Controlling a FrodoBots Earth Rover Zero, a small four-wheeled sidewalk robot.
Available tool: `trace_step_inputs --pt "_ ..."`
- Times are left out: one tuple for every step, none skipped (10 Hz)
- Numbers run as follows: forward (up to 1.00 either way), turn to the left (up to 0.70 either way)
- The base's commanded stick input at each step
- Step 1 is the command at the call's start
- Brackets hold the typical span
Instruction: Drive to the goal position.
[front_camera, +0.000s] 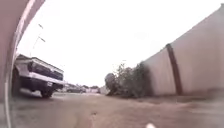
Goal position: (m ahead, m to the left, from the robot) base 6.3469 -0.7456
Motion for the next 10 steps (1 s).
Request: trace_step_inputs --pt "0.84 0.03" --pt "0.84 0.03" --pt "0.84 0.03" --pt "0.84 0.03" --pt "0.84 0.03" --pt "0.84 0.03" --pt "0.84 0.03" --pt "0.84 0.03" --pt "0.84 0.03" --pt "0.84 0.03"
